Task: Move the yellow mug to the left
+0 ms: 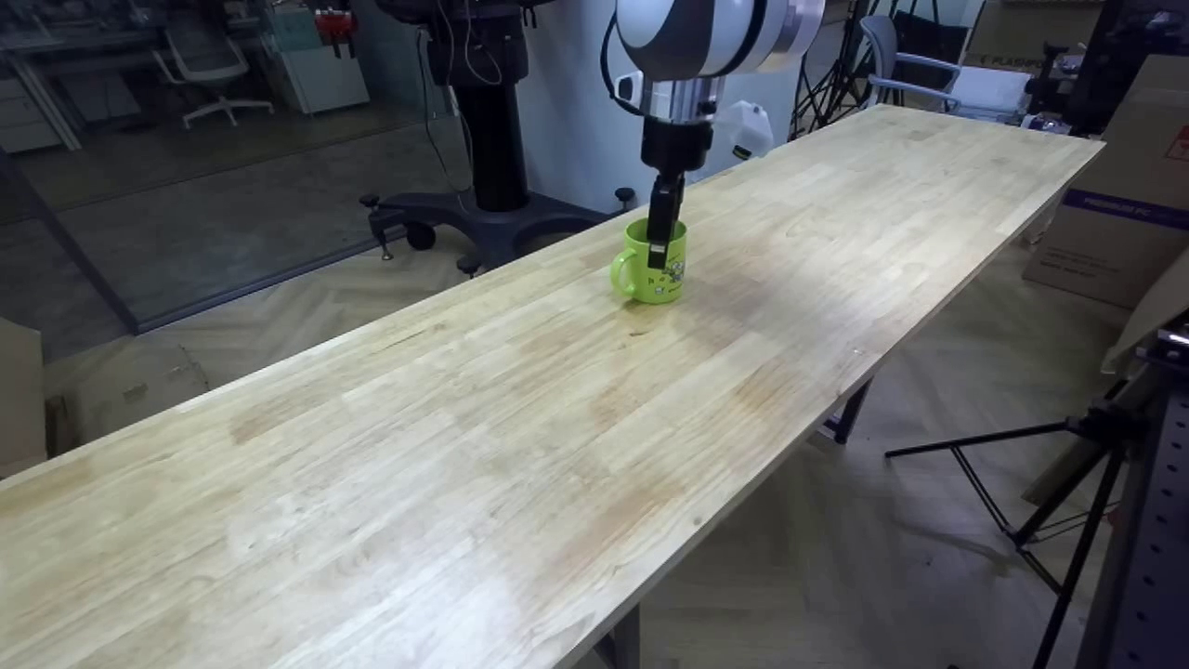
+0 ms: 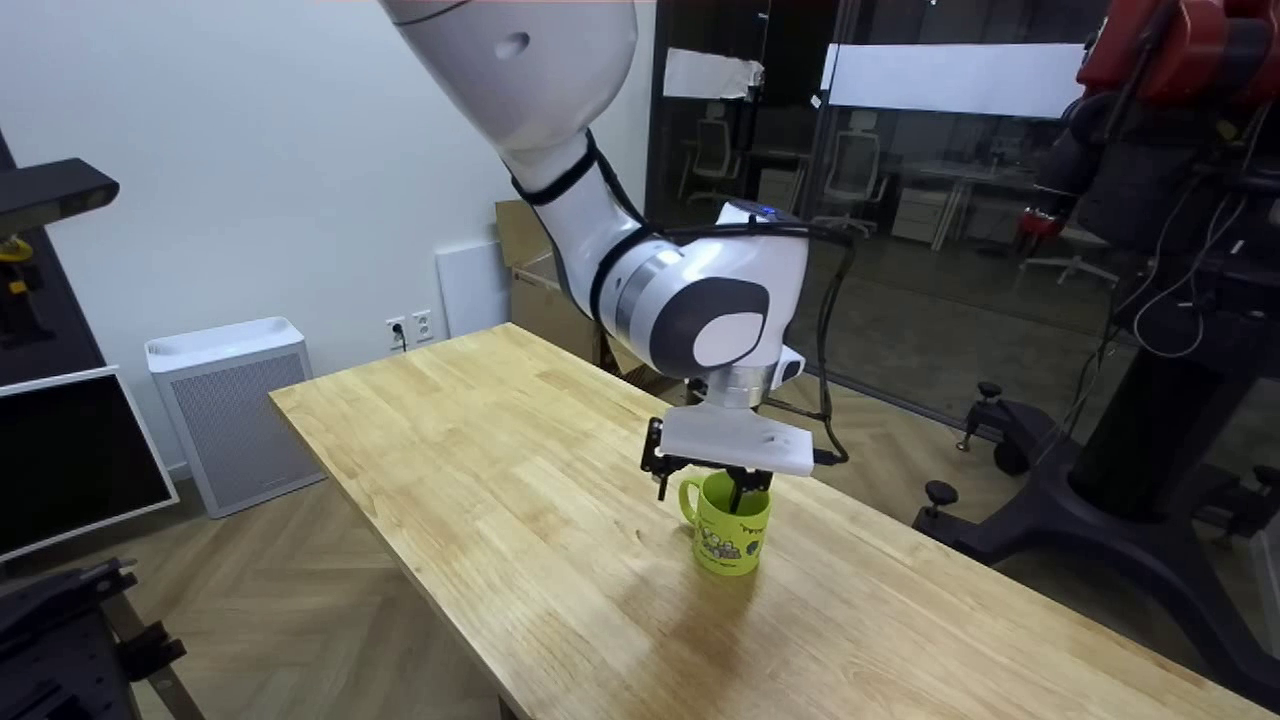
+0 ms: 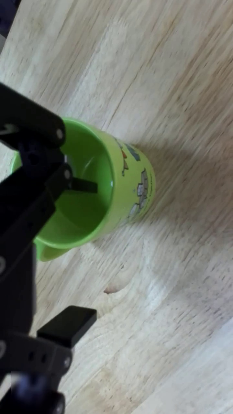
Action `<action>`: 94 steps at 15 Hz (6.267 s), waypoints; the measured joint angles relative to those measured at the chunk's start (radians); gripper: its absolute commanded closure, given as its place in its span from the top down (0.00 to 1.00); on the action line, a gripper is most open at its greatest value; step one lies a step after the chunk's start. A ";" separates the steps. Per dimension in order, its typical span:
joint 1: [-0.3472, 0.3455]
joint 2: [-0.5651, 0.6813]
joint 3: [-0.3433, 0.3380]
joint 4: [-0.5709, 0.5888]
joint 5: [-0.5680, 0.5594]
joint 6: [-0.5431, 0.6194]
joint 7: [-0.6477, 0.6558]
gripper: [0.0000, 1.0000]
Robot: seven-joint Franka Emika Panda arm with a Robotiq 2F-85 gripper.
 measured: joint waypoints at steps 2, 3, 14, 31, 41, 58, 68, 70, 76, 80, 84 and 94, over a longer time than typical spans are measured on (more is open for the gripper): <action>-0.004 0.012 -0.002 0.013 0.000 -0.005 -0.018 0.45; -0.005 0.016 -0.003 0.018 -0.001 -0.006 -0.023 0.38; 0.014 0.034 -0.016 0.056 -0.044 -0.050 -0.062 0.03; 0.081 0.013 0.044 -0.009 0.035 0.022 -0.036 0.03; 0.000 -0.125 0.107 -0.264 0.230 0.116 0.008 0.03; 0.102 -0.197 -0.024 -0.320 0.242 -0.060 0.341 0.03; 0.116 -0.148 -0.050 -0.294 0.183 -0.126 0.414 0.71; 0.121 -0.135 -0.061 -0.293 0.165 -0.126 0.439 0.83; 0.171 -0.139 -0.114 -0.292 0.066 -0.127 0.562 1.00; 0.228 -0.172 -0.152 -0.290 -0.019 -0.163 0.663 1.00; 0.281 -0.216 -0.182 -0.288 -0.101 -0.202 0.754 1.00; 0.283 -0.354 -0.136 -0.342 -0.083 -0.176 0.698 1.00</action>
